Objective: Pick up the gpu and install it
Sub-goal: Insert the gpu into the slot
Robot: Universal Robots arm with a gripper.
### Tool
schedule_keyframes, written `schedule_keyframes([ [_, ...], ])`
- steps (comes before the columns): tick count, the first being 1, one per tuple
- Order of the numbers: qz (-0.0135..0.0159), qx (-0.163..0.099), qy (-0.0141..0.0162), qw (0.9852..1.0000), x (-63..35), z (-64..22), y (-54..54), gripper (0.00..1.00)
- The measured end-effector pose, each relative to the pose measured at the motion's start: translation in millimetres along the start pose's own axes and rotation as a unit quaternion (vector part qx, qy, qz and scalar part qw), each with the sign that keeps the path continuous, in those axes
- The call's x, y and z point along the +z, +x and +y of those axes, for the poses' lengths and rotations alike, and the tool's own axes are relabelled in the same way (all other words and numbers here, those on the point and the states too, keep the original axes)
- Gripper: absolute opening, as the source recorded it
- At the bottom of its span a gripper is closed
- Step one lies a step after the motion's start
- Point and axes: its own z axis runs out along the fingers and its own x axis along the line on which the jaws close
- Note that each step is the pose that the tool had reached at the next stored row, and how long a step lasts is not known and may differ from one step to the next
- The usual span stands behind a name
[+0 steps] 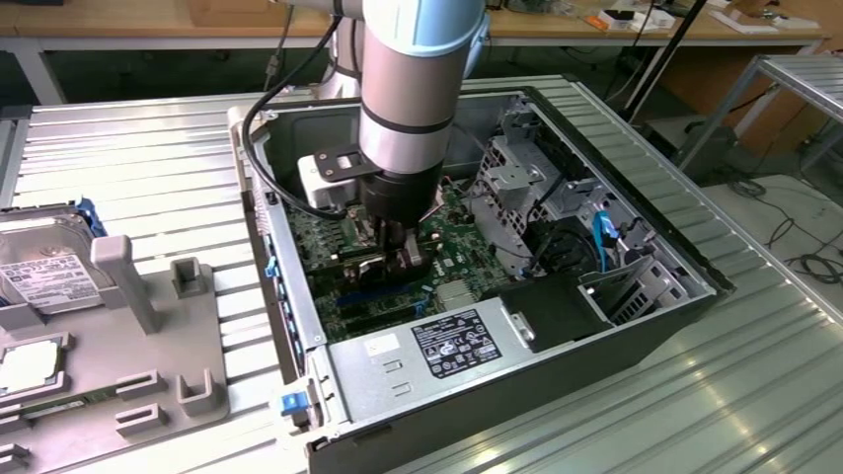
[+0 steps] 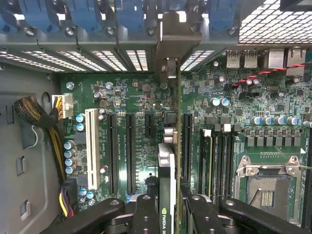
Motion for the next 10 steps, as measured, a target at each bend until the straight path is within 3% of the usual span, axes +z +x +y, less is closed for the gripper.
schedule_keyframes([
  [10, 0.0005, 0.0, -0.0008, 1.0, -3.6, -0.4, 0.0, 0.27],
])
